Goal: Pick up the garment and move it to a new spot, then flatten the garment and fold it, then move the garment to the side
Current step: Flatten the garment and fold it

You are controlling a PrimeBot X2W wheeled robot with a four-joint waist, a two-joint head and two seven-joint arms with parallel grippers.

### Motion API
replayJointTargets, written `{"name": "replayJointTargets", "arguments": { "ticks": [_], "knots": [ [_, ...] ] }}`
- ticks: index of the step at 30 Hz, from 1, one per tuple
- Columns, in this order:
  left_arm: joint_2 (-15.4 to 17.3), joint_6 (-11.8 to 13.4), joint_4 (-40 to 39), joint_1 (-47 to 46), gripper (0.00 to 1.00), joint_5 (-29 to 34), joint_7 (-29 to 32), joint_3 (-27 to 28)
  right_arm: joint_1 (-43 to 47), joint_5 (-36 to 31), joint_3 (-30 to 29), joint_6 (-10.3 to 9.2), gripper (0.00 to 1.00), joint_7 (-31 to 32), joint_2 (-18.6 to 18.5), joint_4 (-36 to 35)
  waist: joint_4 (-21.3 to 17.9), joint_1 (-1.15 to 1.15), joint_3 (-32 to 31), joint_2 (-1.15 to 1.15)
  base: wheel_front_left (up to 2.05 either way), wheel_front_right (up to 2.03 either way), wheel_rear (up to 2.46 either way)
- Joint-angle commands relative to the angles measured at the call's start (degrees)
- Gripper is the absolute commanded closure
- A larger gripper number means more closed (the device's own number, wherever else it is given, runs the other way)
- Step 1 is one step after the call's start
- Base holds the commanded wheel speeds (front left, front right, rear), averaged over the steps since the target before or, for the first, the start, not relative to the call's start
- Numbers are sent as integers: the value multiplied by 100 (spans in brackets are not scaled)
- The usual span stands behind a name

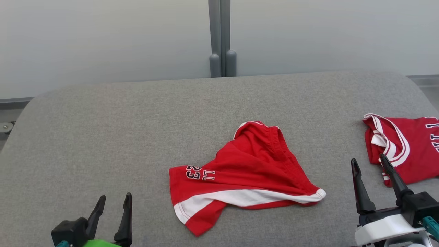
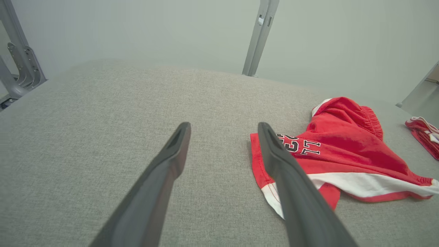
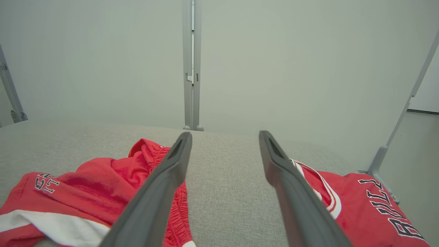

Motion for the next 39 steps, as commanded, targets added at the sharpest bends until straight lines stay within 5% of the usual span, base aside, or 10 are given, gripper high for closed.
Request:
{"name": "replayJointTargets", "arguments": {
  "ticks": [1,21,32,39],
  "knots": [
    [-16,-62,-49,116,0,230,-12,113,68,-39,19,-4,0,4,-23,25,115,0,-99,0,0,0,0],
    [-1095,-1751,531,1143,0,2034,-14,1958,223,-84,40,-3,0,4,111,506,166,0,-52,0,0,0,0],
    [-1507,-2040,789,1069,0,2332,-14,2290,195,26,138,-4,0,4,72,678,185,0,19,0,0,0,0],
    [-1758,-2086,1177,676,0,1901,532,1882,-378,44,1068,-4,0,55,-664,1997,161,0,157,0,0,0,0]
  ]
}}
